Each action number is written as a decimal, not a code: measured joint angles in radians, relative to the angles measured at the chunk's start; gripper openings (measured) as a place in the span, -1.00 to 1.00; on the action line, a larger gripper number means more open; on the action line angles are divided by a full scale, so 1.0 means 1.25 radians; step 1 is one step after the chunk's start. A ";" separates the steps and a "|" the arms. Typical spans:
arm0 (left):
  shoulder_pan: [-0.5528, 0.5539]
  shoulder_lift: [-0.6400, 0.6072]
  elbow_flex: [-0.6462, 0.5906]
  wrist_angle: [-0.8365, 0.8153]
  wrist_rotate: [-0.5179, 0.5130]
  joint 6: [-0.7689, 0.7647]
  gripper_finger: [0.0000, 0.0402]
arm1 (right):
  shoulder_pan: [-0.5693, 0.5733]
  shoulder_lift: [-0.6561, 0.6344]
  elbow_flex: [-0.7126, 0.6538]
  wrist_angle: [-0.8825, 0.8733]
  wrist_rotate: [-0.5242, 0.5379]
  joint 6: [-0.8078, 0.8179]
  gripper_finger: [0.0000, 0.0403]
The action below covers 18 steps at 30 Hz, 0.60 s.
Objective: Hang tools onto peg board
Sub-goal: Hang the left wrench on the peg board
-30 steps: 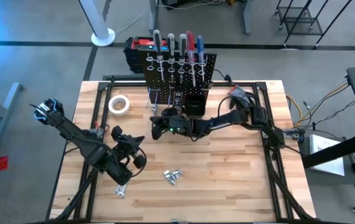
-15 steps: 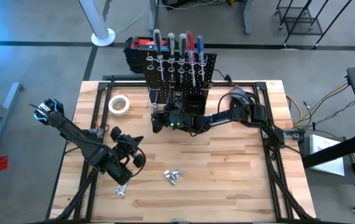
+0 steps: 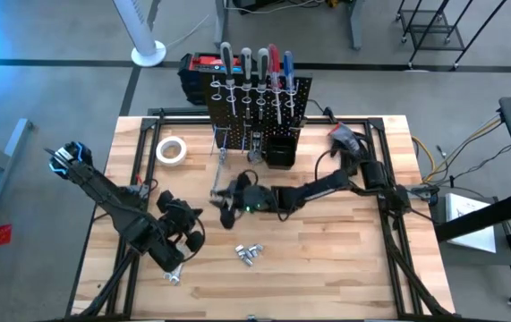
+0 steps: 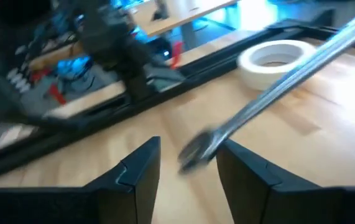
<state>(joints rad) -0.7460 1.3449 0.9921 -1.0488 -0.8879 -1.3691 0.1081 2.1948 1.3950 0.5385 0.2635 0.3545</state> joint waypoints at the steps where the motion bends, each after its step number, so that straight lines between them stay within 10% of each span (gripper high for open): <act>1: -0.011 0.001 -0.001 -0.011 0.026 -0.024 -1.00 | 0.013 0.000 -0.001 -0.001 0.000 -0.015 -0.26; 18: -0.142 0.119 -0.164 0.200 0.374 -0.343 -1.00 | 0.138 -0.004 -0.003 -0.112 -0.003 -0.092 -0.42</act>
<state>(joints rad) -0.9229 1.4931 0.7874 -0.7985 -0.4200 -1.7975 0.2802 2.1897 1.3914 0.3986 0.2600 0.2392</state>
